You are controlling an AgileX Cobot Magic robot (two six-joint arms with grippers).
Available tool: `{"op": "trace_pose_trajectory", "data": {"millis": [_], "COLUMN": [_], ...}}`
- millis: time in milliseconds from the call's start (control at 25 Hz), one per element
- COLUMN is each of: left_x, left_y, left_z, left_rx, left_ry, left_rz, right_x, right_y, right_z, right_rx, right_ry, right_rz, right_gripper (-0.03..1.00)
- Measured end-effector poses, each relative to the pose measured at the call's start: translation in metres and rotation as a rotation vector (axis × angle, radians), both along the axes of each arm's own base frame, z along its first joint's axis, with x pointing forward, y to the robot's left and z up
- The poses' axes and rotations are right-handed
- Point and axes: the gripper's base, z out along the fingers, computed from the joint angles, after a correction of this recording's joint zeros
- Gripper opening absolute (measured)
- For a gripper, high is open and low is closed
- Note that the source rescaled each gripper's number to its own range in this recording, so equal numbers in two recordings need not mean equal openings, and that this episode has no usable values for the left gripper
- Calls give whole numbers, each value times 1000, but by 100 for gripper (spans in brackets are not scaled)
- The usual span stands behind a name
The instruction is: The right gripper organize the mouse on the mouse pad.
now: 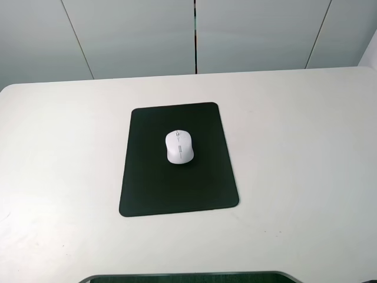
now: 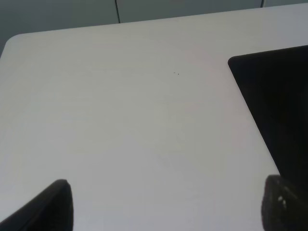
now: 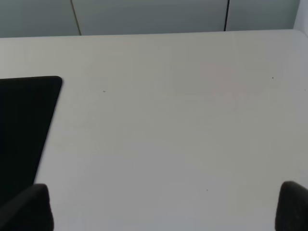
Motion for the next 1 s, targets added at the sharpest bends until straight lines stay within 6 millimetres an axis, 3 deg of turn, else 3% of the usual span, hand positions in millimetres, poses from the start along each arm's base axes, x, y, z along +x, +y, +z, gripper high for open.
{"op": "trace_pose_trajectory", "data": {"millis": [1000], "left_x": [0], "left_y": [0], "left_z": [0], "left_rx": [0], "left_ry": [0], "left_rz": [0], "right_x": [0], "right_y": [0], "right_z": [0], "right_rx": [0], "right_ry": [0], "right_rz": [0], "right_gripper": [100]}}
